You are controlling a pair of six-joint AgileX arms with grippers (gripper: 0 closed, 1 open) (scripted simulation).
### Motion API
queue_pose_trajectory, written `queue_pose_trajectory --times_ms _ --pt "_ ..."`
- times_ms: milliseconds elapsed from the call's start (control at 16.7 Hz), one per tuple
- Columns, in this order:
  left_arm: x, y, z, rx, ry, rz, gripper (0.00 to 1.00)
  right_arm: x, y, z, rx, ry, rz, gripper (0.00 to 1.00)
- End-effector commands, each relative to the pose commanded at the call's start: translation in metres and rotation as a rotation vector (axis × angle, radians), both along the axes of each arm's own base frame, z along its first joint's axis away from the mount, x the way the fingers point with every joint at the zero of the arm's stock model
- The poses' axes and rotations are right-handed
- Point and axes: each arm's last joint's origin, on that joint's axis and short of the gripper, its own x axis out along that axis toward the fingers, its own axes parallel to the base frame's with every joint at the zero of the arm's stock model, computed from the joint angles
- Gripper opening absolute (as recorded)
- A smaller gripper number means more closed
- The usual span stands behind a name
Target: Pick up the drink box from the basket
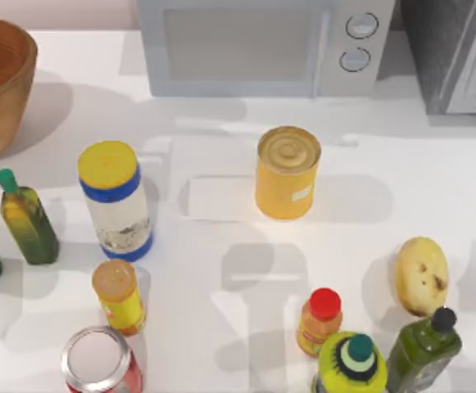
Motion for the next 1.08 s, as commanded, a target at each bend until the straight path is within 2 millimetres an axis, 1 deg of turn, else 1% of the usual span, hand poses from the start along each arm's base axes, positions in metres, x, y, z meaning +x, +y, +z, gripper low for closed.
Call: queue_pose_trajectory --times_ms 120,240,360,420,480,600,780,900,960,1080 --pt "0.0 0.0 -0.002 0.001 0.004 0.001 0.0 0.0 0.0 0.0 0.0 0.0 0.0 1.0" --pt "-0.006 -0.004 0.001 -0.001 0.006 0.001 0.0 0.0 0.0 0.0 0.0 0.0 0.0 1.0" --pt "-0.022 -0.012 0.01 -0.003 0.006 0.001 0.0 0.0 0.0 0.0 0.0 0.0 0.0 1.0" --pt "-0.034 -0.018 0.015 -0.004 0.006 0.002 0.0 0.0 0.0 0.0 0.0 0.0 0.0 1.0" --pt "-0.048 -0.025 0.02 -0.006 0.005 0.002 0.0 0.0 0.0 0.0 0.0 0.0 0.0 1.0" --pt "-0.083 -0.04 0.03 -0.007 -0.002 0.002 0.0 0.0 0.0 0.0 0.0 0.0 0.0 1.0" --pt "-0.147 -0.064 0.035 -0.006 -0.024 0.002 0.0 0.0 0.0 0.0 0.0 0.0 0.0 1.0" --pt "-0.192 -0.078 0.026 -0.005 -0.041 0.003 0.0 0.0 0.0 0.0 0.0 0.0 0.0 1.0" --pt "-0.213 -0.084 0.018 -0.005 -0.049 0.003 0.0 0.0 0.0 0.0 0.0 0.0 0.0 1.0" --pt "-0.249 -0.093 -0.005 -0.006 -0.058 0.004 0.0 0.0 0.0 0.0 0.0 0.0 0.0 1.0"
